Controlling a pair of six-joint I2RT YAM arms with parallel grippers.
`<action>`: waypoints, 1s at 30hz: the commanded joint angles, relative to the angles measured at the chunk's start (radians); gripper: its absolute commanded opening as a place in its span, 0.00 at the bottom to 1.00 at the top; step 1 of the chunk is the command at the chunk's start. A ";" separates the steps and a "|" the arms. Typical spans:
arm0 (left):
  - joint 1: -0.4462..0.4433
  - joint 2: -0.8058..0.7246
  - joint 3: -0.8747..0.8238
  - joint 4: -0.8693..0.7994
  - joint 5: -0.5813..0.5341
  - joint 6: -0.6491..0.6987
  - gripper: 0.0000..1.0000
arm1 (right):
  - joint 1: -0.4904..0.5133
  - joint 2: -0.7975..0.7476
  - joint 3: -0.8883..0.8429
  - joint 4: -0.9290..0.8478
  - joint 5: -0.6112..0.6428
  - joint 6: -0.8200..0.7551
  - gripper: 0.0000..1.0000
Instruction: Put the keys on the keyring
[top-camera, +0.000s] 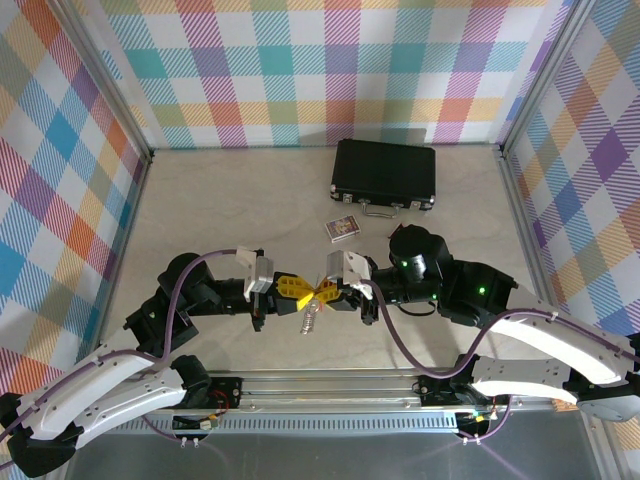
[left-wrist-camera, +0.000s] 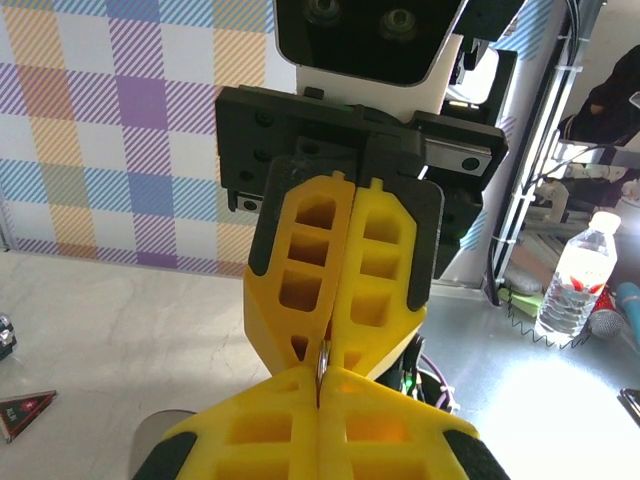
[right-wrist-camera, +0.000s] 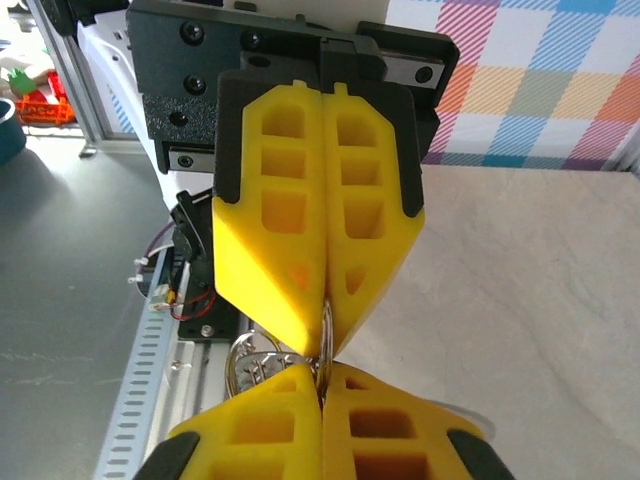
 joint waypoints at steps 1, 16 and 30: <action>-0.011 -0.009 0.022 -0.040 -0.007 0.036 0.00 | -0.002 0.007 0.010 0.007 0.004 -0.017 0.00; -0.013 0.059 0.133 -0.364 -0.168 0.202 0.14 | -0.002 0.128 0.132 -0.196 0.026 -0.069 0.00; -0.017 0.062 0.124 -0.288 -0.100 0.166 0.00 | -0.001 0.152 0.147 -0.214 0.011 -0.067 0.00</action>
